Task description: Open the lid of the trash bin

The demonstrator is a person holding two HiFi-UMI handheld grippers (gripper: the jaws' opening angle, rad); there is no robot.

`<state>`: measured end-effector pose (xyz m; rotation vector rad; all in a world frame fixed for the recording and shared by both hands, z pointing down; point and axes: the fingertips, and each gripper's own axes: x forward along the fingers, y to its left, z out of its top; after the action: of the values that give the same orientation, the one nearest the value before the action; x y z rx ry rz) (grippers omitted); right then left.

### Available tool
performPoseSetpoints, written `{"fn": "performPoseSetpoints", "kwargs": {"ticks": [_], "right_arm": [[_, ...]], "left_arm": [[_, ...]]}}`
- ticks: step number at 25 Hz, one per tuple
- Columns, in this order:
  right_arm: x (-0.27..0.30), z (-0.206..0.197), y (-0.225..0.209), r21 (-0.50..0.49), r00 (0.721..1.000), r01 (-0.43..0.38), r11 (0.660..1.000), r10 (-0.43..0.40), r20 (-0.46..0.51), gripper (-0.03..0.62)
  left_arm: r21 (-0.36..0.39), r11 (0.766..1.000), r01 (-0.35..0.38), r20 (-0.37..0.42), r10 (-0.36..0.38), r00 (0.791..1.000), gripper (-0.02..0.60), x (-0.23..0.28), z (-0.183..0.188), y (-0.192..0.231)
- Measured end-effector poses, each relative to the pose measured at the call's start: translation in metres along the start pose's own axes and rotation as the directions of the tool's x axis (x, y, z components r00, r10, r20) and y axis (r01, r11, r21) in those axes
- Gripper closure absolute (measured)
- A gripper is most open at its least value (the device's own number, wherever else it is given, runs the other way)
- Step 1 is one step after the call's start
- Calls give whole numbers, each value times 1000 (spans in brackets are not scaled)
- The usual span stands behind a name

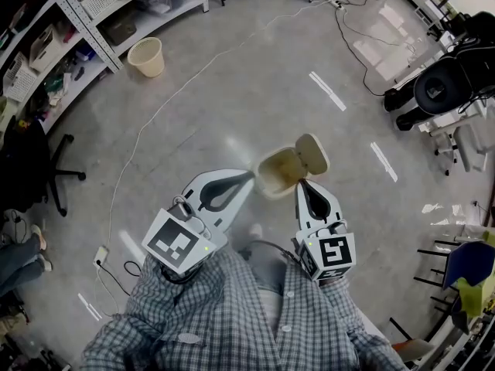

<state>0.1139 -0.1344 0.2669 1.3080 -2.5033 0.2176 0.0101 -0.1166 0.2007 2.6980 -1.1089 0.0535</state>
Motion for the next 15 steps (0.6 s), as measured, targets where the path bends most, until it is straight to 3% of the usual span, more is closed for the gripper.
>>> {"fn": "performPoseSetpoints", "kwargs": {"ticks": [15], "right_arm": [[-1,-5,2,3,1000,-5,1000,5,-19,576]], "left_arm": [[8,1000,4,-18,-3,1000,577,-2,-2,-2]]}}
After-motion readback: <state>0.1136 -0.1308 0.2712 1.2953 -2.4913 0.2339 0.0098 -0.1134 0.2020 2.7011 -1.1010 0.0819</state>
